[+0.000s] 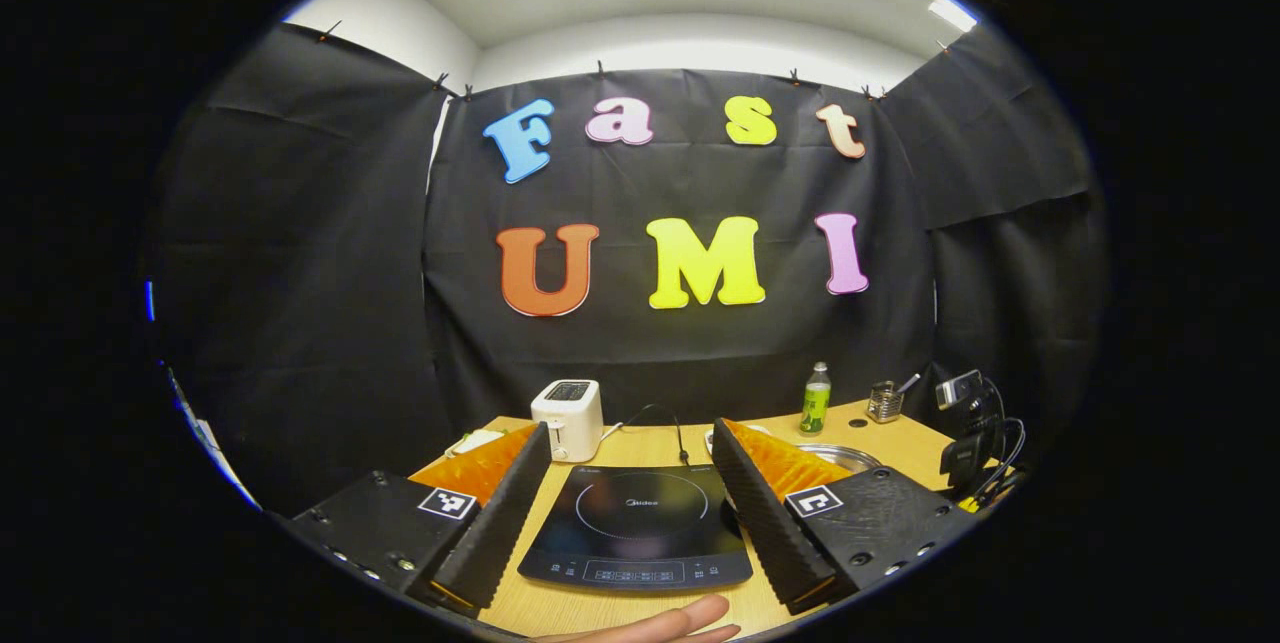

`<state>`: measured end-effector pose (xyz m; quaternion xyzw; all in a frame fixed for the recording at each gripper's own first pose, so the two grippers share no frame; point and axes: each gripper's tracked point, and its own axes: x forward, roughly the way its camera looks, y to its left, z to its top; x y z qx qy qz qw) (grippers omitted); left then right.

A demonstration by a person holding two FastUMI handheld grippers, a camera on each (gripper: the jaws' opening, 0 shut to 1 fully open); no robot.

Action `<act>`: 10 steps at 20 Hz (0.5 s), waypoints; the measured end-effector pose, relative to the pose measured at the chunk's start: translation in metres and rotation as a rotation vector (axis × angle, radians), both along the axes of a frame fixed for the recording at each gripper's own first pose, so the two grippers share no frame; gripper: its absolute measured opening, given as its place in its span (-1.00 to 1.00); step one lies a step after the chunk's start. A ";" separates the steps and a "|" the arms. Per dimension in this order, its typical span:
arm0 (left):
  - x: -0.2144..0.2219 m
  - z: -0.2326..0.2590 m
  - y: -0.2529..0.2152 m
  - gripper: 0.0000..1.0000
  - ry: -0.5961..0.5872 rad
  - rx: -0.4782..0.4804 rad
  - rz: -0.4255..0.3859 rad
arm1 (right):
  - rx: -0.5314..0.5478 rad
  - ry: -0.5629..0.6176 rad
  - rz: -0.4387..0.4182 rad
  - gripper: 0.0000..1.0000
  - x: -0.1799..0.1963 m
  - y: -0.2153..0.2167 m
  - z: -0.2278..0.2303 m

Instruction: First push the handle of the pot to place it horizontally, then grasp the pot with both hands and set it on the induction cooktop.

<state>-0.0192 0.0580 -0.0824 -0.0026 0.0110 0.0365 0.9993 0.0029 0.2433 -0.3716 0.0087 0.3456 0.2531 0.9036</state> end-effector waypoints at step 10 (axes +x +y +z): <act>0.022 0.003 0.007 0.92 -0.021 -0.027 0.010 | 0.021 0.069 0.010 -0.92 -0.007 0.005 -0.029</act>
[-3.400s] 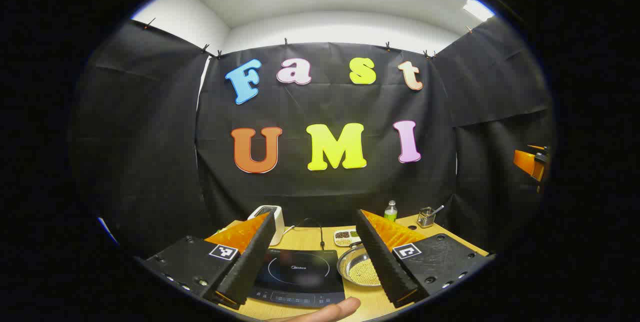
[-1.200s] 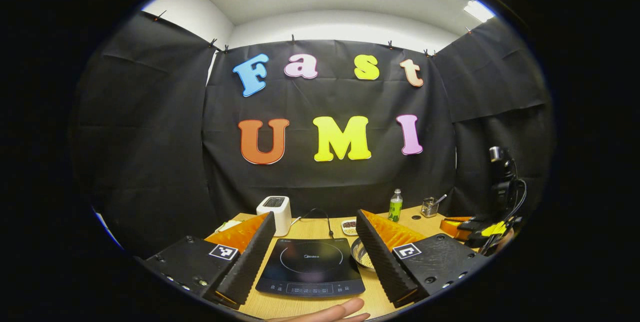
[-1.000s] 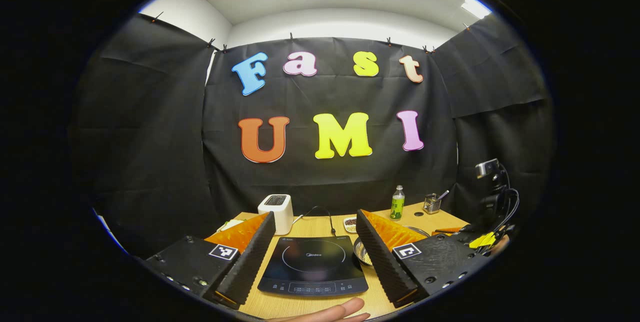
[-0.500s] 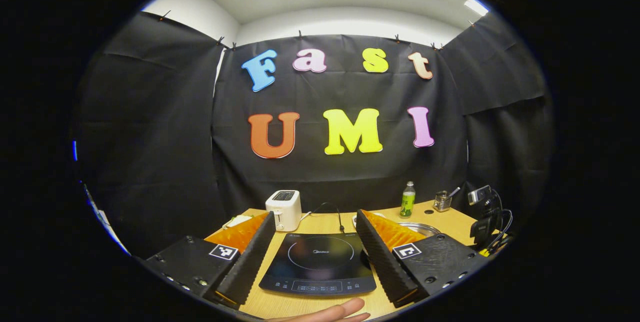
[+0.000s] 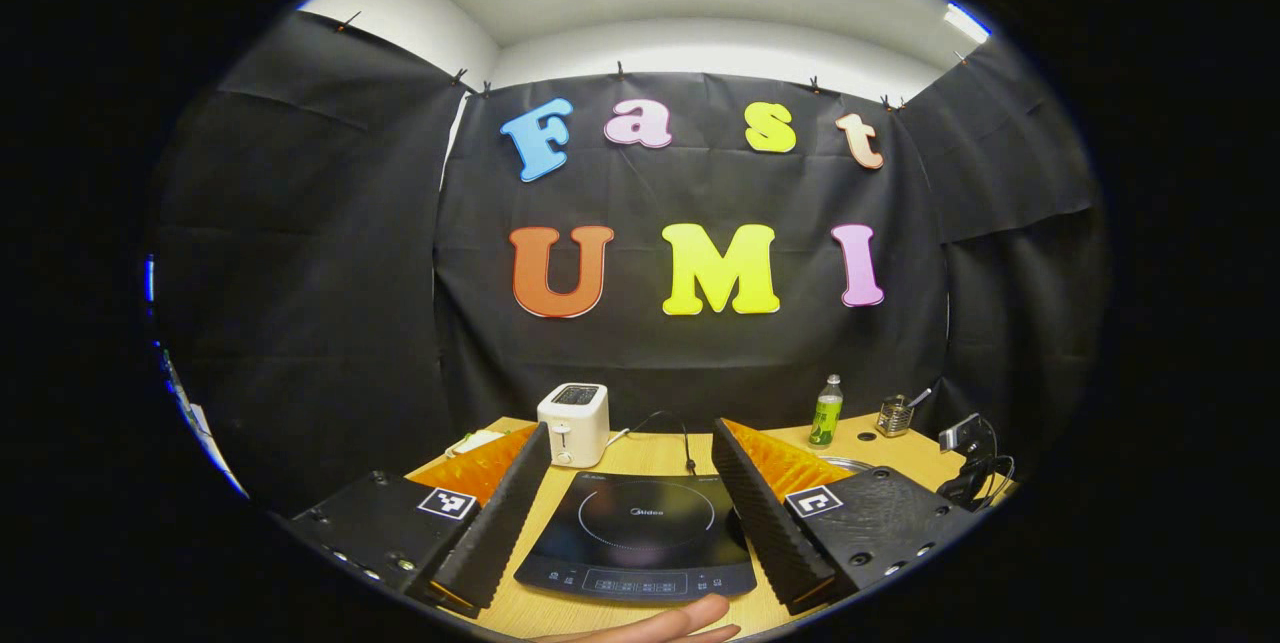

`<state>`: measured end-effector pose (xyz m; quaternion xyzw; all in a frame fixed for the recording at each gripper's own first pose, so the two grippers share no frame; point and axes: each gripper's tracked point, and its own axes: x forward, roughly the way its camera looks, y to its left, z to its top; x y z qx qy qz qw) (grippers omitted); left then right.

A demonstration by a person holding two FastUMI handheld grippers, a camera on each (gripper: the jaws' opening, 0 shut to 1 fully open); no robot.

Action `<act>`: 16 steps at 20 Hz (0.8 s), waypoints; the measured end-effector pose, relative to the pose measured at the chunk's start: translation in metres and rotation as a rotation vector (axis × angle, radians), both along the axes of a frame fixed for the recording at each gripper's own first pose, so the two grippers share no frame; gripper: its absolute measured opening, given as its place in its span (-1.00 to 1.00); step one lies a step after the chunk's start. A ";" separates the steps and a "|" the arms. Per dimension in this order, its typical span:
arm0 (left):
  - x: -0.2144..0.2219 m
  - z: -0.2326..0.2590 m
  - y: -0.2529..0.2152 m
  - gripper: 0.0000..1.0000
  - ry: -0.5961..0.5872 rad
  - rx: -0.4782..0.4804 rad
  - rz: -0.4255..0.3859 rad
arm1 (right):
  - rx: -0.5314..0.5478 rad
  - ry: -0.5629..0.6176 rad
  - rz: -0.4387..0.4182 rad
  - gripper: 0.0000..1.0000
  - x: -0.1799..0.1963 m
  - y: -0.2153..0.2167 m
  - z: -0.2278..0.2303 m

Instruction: First push the handle of the pot to place it horizontally, then grasp the pot with both hands and set it on the induction cooktop.

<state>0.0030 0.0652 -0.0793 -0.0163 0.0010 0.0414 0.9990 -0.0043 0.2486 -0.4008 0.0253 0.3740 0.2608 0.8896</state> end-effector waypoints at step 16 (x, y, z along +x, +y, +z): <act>0.050 -0.014 -0.026 0.92 0.044 0.005 -0.051 | -0.009 0.037 -0.028 -0.98 0.022 -0.040 -0.008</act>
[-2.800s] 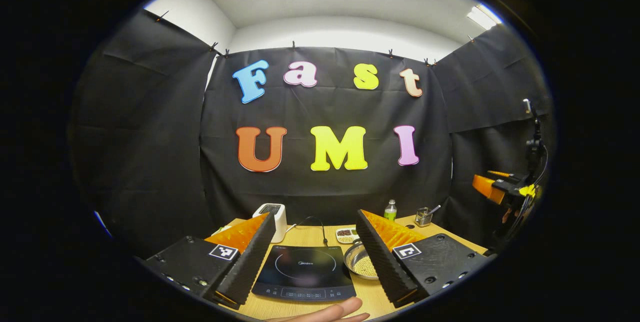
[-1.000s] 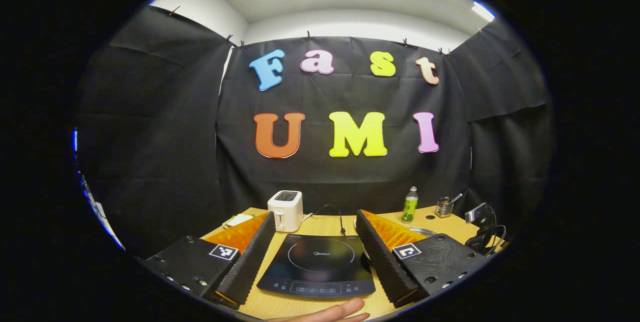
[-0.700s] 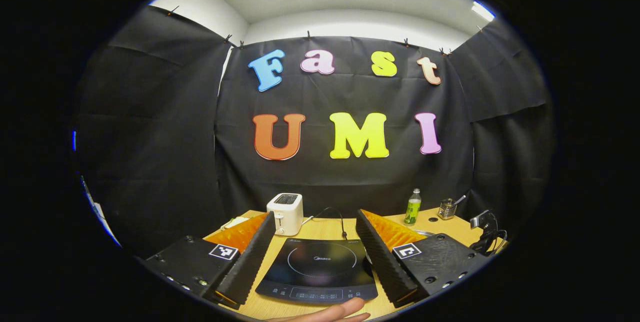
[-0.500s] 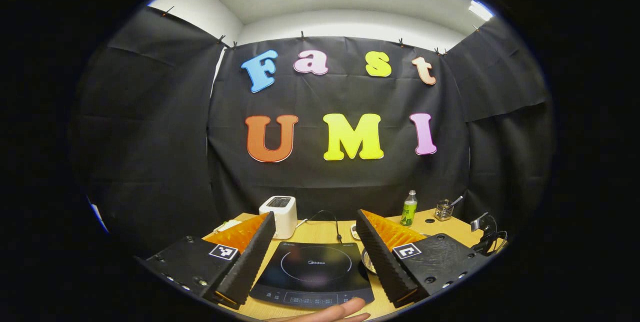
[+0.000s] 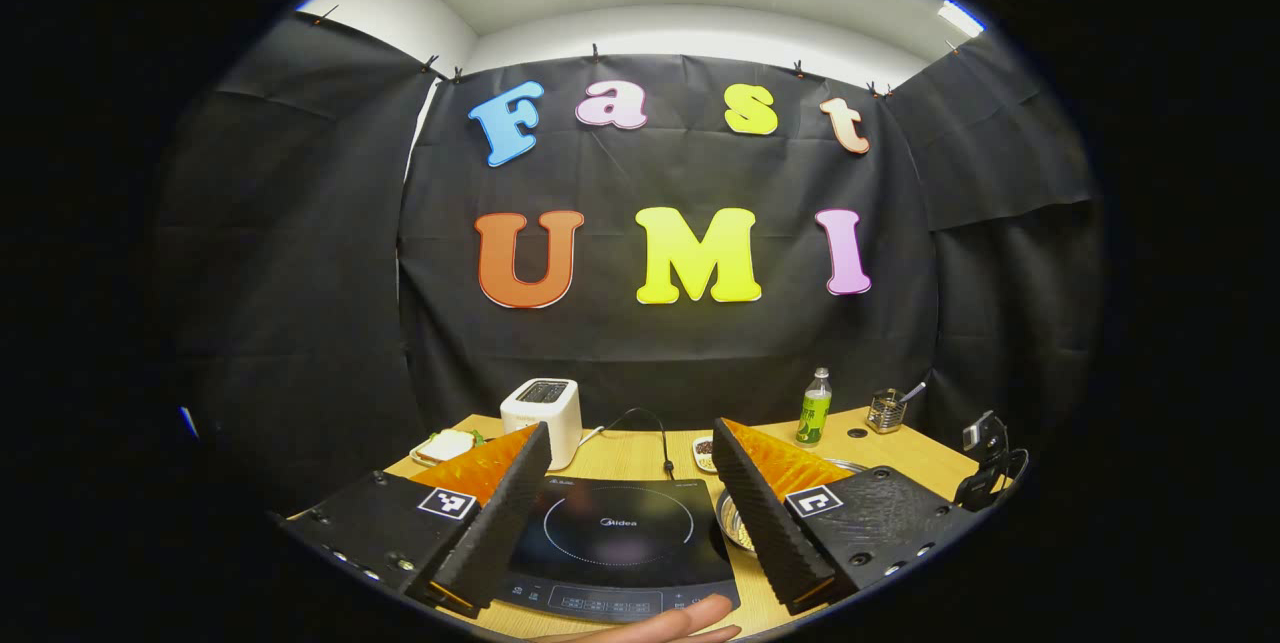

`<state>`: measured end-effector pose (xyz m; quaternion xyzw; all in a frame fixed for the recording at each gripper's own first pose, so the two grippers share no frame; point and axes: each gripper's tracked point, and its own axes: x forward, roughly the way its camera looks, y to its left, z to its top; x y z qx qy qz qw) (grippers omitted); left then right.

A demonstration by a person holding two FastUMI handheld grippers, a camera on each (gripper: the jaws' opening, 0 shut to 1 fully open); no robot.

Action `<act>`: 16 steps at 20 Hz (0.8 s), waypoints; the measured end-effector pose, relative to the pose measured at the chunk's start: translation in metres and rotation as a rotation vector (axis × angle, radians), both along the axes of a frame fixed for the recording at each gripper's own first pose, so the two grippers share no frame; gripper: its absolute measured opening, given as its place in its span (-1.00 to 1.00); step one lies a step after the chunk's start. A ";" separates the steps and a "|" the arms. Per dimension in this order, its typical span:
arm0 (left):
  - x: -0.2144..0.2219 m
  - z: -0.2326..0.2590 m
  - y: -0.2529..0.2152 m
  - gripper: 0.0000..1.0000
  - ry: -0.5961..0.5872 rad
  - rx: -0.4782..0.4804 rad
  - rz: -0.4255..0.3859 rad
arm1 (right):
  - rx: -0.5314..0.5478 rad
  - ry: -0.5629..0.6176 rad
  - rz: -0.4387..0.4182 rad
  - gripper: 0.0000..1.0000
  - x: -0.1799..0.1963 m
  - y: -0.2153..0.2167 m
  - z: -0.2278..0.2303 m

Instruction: First push the handle of the pot to place it horizontally, then grasp the pot with both hands and set it on the induction cooktop.

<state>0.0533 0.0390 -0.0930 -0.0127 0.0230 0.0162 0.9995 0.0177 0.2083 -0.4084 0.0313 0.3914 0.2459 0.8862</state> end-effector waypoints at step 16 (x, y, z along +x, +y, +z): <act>0.020 0.018 -0.009 0.92 0.001 -0.004 0.046 | 0.003 0.009 -0.033 -0.98 0.031 -0.051 0.000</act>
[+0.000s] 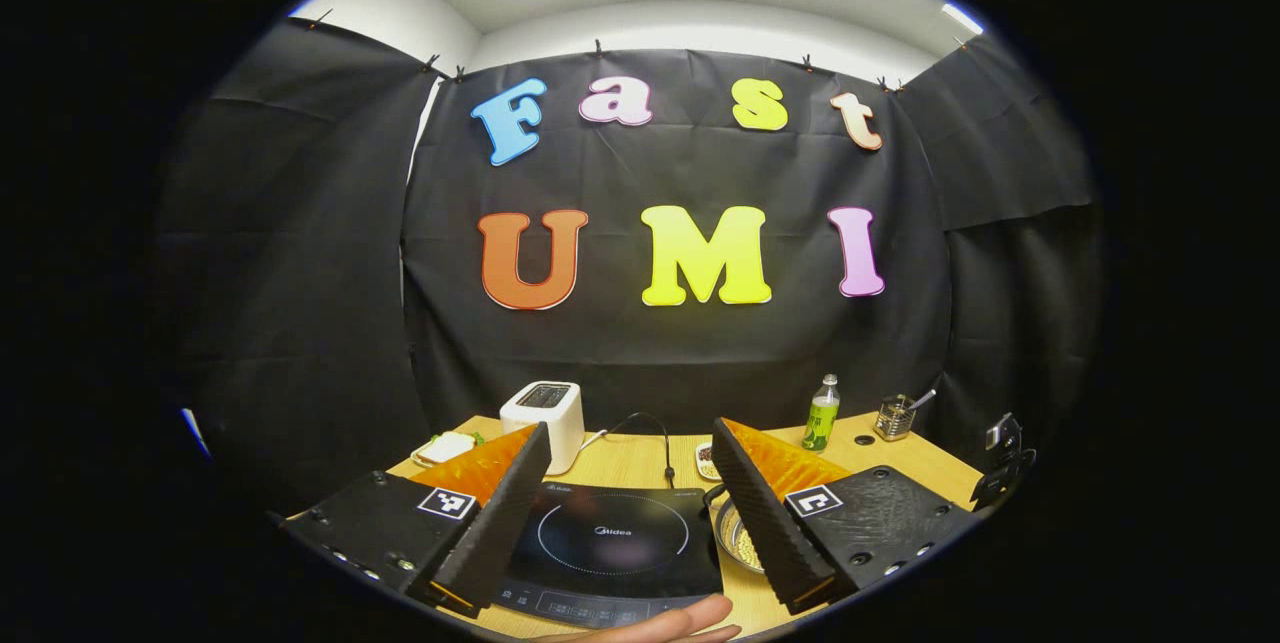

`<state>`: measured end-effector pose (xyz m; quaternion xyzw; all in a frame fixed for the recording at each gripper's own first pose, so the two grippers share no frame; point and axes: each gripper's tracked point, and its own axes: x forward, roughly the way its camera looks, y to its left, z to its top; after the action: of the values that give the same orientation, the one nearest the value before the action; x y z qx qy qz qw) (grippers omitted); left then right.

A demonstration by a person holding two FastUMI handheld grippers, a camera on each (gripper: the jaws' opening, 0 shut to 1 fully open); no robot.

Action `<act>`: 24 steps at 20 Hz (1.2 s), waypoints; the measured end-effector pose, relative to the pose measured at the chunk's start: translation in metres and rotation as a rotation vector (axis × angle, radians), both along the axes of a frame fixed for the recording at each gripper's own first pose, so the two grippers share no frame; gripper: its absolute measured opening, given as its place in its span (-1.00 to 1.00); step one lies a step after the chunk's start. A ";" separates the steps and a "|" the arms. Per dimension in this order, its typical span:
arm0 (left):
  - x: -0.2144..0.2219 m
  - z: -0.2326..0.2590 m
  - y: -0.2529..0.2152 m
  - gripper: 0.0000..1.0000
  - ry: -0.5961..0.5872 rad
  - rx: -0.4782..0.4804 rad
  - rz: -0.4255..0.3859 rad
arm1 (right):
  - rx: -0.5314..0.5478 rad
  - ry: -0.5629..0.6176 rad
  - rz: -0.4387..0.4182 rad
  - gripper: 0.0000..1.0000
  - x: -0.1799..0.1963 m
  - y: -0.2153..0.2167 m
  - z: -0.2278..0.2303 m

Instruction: First push the handle of the pot to place it horizontally, then grasp the pot with both hands and set it on the induction cooktop.

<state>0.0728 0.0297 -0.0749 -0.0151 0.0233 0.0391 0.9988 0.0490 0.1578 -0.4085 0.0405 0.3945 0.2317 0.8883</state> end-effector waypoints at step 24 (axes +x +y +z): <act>0.041 -0.009 -0.046 0.93 0.059 -0.001 -0.066 | -0.123 -0.084 -0.139 -0.98 0.090 -0.076 0.002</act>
<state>0.1135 -0.0166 -0.0842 -0.0137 0.0530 0.0066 0.9985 0.1391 0.0813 -0.4067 0.0032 0.3664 0.1463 0.9189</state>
